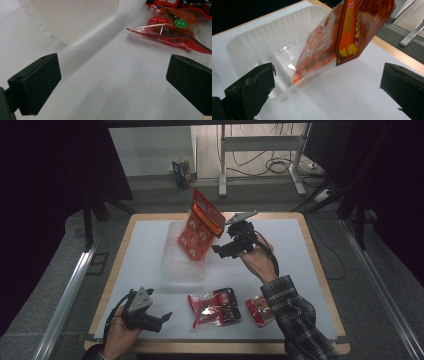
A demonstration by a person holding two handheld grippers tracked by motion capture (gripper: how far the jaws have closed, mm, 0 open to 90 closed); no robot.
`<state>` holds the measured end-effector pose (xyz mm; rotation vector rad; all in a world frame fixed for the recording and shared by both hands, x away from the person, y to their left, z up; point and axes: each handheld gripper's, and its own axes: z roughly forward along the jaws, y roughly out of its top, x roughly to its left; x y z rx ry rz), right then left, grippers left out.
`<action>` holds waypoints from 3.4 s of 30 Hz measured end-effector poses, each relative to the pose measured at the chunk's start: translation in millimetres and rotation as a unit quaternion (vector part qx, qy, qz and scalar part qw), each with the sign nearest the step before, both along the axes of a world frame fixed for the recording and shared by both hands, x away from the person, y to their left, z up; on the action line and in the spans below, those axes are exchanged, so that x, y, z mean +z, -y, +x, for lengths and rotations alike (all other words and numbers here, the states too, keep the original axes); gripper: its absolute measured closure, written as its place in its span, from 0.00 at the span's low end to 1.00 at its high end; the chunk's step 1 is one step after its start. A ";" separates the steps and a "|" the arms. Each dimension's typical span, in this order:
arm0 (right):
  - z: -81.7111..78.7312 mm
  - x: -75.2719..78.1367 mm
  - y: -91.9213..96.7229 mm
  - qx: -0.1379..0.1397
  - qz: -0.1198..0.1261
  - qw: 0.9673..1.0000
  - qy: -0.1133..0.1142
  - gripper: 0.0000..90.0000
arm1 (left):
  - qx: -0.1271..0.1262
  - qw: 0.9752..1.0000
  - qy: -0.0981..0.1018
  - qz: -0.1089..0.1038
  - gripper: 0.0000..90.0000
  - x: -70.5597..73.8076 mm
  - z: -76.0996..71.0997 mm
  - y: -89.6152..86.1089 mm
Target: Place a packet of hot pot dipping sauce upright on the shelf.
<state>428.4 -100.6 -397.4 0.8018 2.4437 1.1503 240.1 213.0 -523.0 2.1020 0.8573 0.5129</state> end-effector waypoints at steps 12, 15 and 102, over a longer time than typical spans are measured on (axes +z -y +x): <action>-23.7 -21.5 15.1 0.007 0.006 1.000 -0.006 0.00 | -0.002 1.000 -0.008 -0.020 0.00 2.7 -1.1 0.3; -27.4 -26.1 16.6 0.007 0.004 1.000 -0.006 0.00 | -0.005 0.999 -0.015 -0.028 0.00 3.2 -1.0 0.4; -135.0 -99.5 76.4 0.010 -0.011 0.998 -0.065 0.00 | -0.151 0.986 -0.063 -0.024 1.00 -8.7 25.9 80.7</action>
